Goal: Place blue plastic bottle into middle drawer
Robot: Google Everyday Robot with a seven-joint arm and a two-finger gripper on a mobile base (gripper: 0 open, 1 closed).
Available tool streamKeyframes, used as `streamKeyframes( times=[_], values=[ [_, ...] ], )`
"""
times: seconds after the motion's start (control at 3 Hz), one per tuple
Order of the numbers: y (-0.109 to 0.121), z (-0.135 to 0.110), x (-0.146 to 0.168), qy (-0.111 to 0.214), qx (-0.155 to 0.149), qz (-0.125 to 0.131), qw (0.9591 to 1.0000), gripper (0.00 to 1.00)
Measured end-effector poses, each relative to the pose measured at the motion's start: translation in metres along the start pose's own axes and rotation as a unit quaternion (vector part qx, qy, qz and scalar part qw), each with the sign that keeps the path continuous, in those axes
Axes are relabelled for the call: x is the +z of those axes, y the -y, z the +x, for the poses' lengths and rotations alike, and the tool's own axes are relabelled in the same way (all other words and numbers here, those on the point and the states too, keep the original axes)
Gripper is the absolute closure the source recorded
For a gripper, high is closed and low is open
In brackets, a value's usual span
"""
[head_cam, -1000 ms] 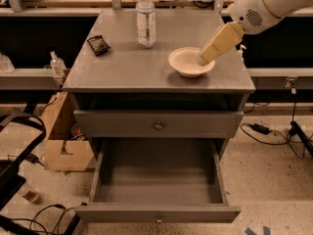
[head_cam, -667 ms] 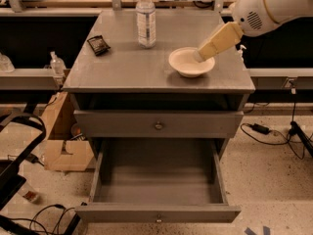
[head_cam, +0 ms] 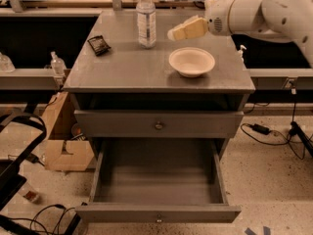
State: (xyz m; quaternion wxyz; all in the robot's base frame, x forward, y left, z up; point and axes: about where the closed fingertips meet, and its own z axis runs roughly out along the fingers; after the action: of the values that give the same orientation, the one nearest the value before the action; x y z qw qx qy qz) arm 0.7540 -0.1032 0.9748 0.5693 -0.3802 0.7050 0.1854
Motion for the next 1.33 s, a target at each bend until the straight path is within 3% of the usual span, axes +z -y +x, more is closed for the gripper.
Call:
streamKeyframes(
  times=[0.33,0.67,1.0,1.33],
  values=[
    [0.026,-0.011,0.041,0.061,0.004,-0.009,0.9981,0.00],
    [0.037,-0.023,0.065,0.091,0.002,-0.023,0.9956,0.00],
    [0.043,-0.030,0.063,0.096,-0.001,-0.015,0.9953,0.00],
    [0.034,-0.022,0.075,0.078,-0.001,-0.006,0.9970,0.00]
  ],
)
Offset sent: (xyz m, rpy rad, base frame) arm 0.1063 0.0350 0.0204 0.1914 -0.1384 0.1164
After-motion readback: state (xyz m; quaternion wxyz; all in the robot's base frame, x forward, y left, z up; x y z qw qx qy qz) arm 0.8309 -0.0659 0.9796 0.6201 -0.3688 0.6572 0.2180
